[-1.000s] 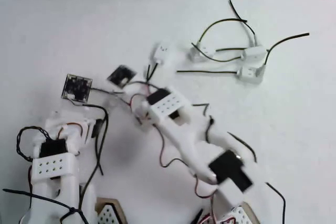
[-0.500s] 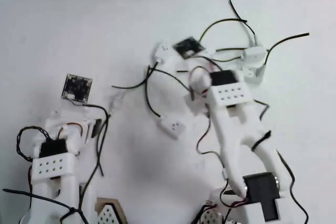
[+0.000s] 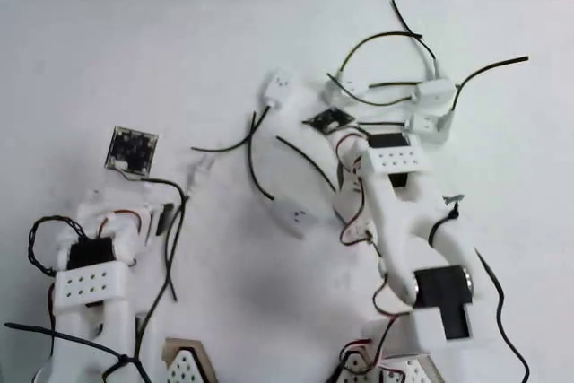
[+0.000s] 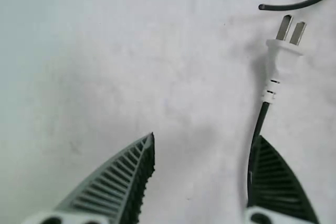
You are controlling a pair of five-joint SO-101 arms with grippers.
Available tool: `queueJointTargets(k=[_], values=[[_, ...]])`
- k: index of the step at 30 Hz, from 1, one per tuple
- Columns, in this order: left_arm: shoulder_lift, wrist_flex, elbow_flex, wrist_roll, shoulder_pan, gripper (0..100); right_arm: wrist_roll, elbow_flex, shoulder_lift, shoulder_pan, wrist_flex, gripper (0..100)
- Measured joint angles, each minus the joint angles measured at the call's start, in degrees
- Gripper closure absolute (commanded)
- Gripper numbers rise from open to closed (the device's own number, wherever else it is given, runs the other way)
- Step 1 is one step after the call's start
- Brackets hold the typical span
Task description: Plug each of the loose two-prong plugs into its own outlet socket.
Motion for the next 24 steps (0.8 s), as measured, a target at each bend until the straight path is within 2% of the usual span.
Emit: queueJointTargets(k=[17, 24], values=[[0.0, 0.0, 0.0, 0.0, 0.0, 71, 10.02, 0.0, 2.64, -0.09, 0.44, 98.1], [0.0, 0.0, 0.0, 0.0, 0.0, 71, 12.4, 0.0, 2.73, -2.2, 4.66, 98.1]])
